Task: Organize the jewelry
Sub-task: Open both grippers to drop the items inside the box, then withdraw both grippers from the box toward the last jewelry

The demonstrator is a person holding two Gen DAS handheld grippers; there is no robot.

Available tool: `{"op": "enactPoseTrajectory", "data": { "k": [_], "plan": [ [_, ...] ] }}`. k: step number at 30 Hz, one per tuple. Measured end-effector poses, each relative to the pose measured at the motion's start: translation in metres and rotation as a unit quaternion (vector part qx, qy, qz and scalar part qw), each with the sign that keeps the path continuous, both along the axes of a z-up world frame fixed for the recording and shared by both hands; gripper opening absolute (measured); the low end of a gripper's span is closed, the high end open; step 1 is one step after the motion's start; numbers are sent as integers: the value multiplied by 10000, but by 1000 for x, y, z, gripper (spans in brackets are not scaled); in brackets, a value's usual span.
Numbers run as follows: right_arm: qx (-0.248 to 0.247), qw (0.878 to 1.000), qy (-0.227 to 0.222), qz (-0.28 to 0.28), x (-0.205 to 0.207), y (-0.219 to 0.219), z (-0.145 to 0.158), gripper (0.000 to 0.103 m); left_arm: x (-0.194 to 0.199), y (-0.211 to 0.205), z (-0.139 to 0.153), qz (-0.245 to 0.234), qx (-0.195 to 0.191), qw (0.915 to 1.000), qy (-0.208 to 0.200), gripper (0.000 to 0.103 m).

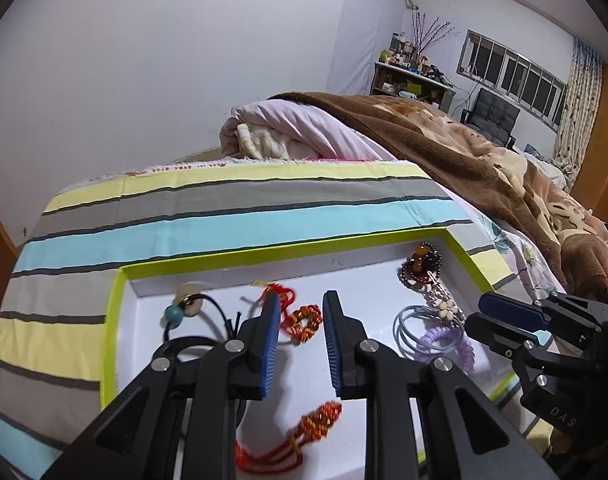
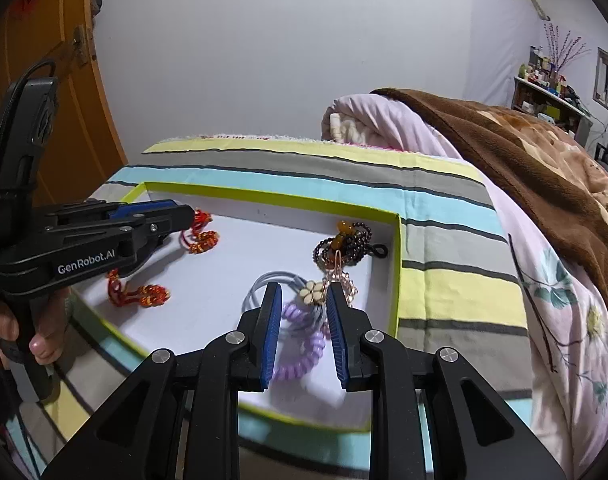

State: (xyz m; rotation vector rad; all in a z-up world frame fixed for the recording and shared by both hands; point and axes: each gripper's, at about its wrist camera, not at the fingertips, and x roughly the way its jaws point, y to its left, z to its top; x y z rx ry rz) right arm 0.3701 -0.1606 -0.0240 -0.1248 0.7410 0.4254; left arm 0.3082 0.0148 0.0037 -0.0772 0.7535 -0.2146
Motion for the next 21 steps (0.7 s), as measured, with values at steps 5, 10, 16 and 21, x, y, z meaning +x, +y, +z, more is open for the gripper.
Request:
{"op": "enactPoseTrajectory", "data": {
  "k": [5, 10, 16, 21],
  "plan": [
    [76, 9999, -95, 25, -22, -4, 11, 24, -27, 5, 15, 32, -1, 9999, -170, 23],
    [149, 9997, -173, 79, -52, -8, 20, 24, -63, 9, 29, 53, -42, 9993, -367, 23],
    [231, 9992, -317, 101, -91, -14, 32, 24, -104, 10, 41, 147, -11, 9982, -578, 23],
    [253, 9987, -424, 111, -119, -18, 39, 24, -134, 12, 44, 246, -6, 9975, -666, 23]
  ]
}}
